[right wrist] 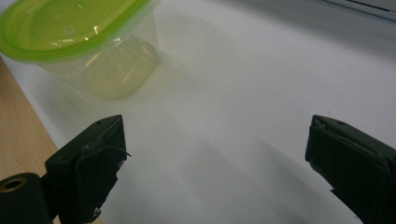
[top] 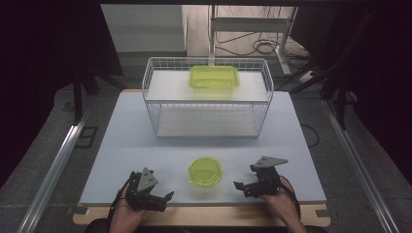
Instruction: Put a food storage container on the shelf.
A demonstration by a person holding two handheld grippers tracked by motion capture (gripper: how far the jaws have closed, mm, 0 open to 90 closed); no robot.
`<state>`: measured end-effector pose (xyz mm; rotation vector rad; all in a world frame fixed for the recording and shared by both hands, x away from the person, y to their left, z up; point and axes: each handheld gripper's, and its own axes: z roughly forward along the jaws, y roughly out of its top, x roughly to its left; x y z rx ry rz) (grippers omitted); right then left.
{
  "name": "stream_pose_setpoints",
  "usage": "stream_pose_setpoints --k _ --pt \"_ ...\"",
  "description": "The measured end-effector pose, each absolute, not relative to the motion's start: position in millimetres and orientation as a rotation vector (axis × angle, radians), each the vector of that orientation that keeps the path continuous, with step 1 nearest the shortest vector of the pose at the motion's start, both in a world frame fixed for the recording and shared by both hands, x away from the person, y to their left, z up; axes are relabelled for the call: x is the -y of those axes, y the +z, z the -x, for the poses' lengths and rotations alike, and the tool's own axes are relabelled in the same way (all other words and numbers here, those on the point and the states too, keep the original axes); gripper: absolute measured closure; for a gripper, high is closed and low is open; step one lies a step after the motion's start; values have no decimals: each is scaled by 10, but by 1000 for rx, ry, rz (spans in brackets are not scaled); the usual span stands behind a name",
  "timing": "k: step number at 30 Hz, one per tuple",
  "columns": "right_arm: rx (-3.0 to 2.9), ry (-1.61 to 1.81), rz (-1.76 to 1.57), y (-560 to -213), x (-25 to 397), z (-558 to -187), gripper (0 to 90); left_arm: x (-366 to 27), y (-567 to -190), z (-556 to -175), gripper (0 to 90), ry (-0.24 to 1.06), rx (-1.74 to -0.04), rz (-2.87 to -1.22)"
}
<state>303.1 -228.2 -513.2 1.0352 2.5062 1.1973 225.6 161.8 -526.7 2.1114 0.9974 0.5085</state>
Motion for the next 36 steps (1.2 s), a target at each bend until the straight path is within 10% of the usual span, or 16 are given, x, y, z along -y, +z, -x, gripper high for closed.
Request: stream_pose_setpoints --k 18,36 --pt "-2551 1293 -1113 -4934 2118 -3143 27 -1615 -5293 -2275 4 516 -1002 -2112" --pt "-2607 1349 -1122 -4759 1875 -3307 266 -1614 -5292 -2274 6 525 -1001 -2116"
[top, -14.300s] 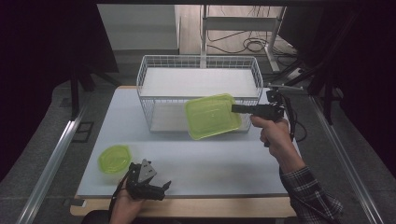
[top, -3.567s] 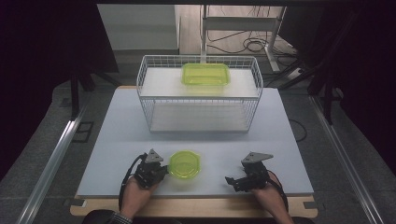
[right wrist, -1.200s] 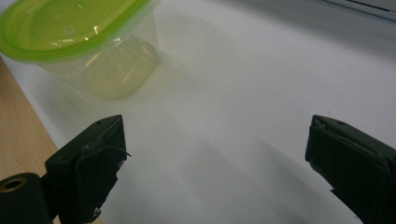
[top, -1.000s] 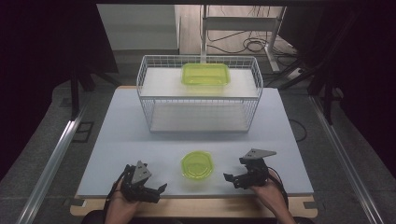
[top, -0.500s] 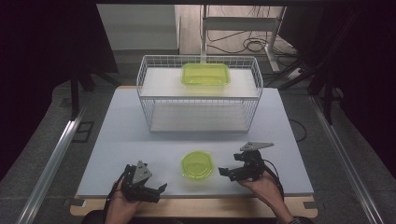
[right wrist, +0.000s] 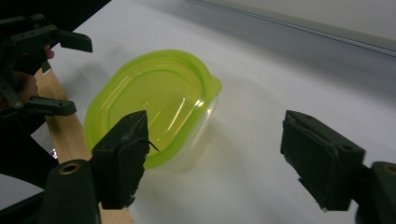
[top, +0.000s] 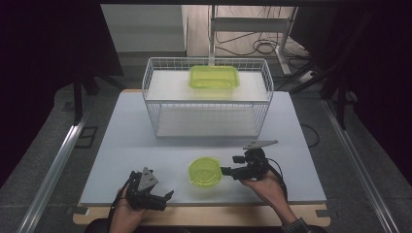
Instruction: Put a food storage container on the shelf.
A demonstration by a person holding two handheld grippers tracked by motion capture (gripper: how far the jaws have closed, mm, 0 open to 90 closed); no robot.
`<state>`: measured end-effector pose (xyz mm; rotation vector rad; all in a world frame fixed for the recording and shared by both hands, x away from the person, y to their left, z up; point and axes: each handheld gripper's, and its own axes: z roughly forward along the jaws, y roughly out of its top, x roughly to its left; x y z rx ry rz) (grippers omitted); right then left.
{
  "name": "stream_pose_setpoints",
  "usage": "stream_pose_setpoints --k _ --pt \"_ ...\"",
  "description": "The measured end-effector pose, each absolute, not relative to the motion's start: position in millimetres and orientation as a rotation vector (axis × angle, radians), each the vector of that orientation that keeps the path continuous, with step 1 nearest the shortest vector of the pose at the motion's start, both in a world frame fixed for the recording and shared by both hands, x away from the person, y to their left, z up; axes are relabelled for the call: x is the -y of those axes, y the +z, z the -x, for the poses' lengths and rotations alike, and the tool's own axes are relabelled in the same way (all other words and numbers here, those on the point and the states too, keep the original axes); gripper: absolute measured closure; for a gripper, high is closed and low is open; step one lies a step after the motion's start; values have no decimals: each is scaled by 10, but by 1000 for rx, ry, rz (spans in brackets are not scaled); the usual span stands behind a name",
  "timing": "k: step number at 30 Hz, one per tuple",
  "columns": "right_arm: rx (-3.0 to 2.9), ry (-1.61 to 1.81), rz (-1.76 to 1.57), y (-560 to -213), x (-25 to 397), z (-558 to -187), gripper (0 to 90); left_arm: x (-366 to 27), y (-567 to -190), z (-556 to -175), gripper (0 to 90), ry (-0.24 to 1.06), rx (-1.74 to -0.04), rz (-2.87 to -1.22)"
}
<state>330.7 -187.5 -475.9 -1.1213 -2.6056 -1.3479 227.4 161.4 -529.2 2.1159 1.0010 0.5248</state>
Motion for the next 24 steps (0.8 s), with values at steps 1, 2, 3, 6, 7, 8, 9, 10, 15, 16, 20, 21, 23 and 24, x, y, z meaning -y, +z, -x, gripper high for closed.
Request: stream_pose_setpoints --k 1,2,3,6,7,8,9,10,15,16,20,21,23,24 --pt "2607 -1346 1113 -4763 1854 -3318 271 -1613 -5293 -2275 5 524 -1000 -2116" --pt "2607 -1340 1107 -4764 1837 -3329 283 -1612 -5294 -2275 5 524 -1000 -2116" --pt "2602 -1334 1107 -4769 1819 -3340 293 -1612 -5295 -2275 5 524 -1000 -2118" --pt "2593 -1320 1104 -4782 1783 -3372 312 -1611 -5297 -2276 6 523 -999 -2121" --pt "2586 -1311 1109 -4786 1773 -3386 321 -1610 -5298 -2276 6 522 -1000 -2121" --pt "2579 -1310 1113 -4788 1766 -3393 325 -1609 -5299 -2277 6 521 -1000 -2123" --pt "2574 -1306 1115 -4787 1763 -3403 332 -1607 -5301 -2277 6 523 -999 -2124" --pt "2566 -1303 1115 -4788 1758 -3413 338 -1605 -5302 -2278 6 524 -999 -2126" --pt "2532 -1290 1125 -4789 1727 -3445 363 -1602 -5303 -2277 6 524 -996 -2129" --pt "2531 -1281 1126 -4792 1718 -3448 367 -1602 -5303 -2278 6 523 -997 -2127" --pt "2527 -1258 1133 -4812 1702 -3459 386 -1602 -5304 -2279 7 522 -995 -2130" --pt "2527 -1255 1134 -4817 1699 -3460 394 -1600 -5305 -2278 7 523 -994 -2131" --pt "2516 -1236 1145 -4833 1694 -3468 423 -1598 -5305 -2278 7 524 -993 -2133" --pt "2511 -1229 1147 -4843 1694 -3473 435 -1597 -5305 -2277 7 525 -993 -2134"
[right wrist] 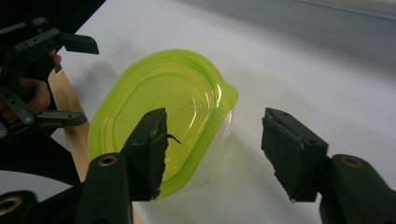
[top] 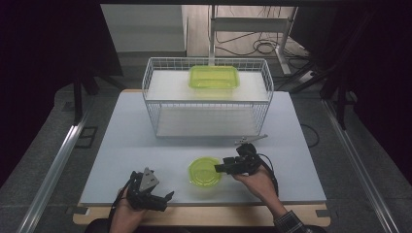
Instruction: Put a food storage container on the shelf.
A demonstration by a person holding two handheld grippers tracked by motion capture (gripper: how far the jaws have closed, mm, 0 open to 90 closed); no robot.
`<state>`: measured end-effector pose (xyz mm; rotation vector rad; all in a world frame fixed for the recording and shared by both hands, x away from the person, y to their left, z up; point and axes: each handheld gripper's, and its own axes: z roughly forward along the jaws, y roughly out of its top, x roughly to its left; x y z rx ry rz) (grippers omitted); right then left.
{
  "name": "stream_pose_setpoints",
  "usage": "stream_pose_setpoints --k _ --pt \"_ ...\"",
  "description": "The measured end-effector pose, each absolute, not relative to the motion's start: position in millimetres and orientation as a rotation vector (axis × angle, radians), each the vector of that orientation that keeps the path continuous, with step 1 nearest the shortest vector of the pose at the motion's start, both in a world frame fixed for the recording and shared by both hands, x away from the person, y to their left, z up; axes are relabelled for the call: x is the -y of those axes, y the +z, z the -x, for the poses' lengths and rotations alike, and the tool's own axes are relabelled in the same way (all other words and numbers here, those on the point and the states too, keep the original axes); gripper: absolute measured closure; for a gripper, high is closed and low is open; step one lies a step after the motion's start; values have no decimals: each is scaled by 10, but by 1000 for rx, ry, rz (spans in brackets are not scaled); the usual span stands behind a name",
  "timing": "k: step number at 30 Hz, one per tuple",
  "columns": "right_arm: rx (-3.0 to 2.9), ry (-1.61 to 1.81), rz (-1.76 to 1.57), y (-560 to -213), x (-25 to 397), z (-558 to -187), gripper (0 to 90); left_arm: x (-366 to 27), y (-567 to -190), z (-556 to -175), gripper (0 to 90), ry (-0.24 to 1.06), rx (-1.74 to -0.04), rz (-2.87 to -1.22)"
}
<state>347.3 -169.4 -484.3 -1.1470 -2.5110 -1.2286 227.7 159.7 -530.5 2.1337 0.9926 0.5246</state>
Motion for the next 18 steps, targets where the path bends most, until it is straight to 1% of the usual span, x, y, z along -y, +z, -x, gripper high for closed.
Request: stream_pose_setpoints --k 7,10,14,16,17,18 --pt "2448 -1183 1145 -4909 1700 -3504 518 -1596 -5308 -2277 7 522 -992 -2136" --pt "2390 -1178 1150 -4928 1706 -3535 571 -1596 -5307 -2276 7 522 -989 -2142" --pt "2323 -1155 1170 -4937 1718 -3564 693 -1594 -5310 -2277 7 521 -988 -2145" --pt "2312 -1145 1169 -4941 1719 -3570 737 -1593 -5310 -2277 7 520 -987 -2146" --pt "2289 -1145 1168 -4939 1722 -3574 780 -1593 -5310 -2276 8 520 -987 -2146" --pt "2279 -1147 1168 -4936 1726 -3577 791 -1593 -5310 -2276 7 520 -987 -2147"
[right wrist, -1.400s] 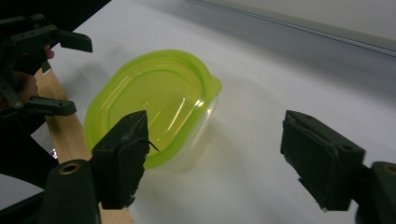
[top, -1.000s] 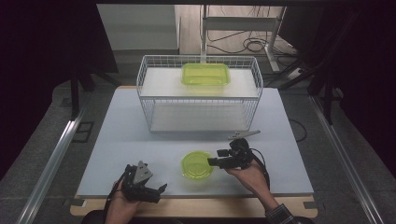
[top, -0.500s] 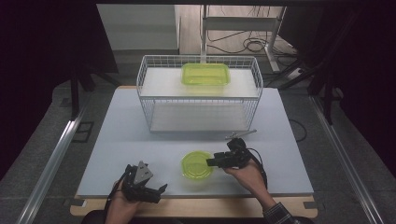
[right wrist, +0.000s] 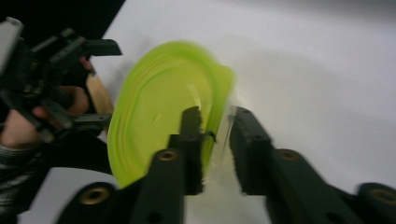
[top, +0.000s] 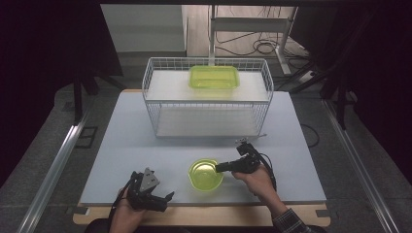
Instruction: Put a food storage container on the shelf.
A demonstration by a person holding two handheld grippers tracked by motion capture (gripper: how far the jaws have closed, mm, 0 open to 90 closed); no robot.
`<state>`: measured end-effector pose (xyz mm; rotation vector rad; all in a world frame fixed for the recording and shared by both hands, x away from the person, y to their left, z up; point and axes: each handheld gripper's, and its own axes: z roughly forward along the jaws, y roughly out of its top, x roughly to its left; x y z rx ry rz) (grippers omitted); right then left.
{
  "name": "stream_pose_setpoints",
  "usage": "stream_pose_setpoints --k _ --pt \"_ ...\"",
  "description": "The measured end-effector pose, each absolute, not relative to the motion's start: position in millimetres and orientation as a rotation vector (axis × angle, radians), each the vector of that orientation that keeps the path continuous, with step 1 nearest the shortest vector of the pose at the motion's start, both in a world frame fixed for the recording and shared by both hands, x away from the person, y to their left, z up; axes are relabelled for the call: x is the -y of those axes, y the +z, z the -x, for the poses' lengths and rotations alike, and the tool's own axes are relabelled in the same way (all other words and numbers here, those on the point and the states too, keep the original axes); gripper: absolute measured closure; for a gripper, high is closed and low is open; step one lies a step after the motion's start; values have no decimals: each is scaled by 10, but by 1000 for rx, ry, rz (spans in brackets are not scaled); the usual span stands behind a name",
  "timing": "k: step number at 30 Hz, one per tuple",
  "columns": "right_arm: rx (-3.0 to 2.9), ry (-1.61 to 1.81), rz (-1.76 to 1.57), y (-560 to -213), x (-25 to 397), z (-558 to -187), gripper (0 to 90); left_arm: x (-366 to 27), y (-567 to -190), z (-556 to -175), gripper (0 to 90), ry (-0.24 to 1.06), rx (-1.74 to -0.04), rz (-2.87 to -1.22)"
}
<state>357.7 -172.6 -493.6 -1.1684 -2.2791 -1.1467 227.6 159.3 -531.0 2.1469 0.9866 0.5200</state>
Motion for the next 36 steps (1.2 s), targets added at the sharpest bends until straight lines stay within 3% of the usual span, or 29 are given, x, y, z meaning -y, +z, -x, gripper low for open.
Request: stream_pose_setpoints --k 36 --pt "2150 -1287 1178 -4514 1881 -3692 813 -1598 -5311 -2285 8 478 -1003 -2140"
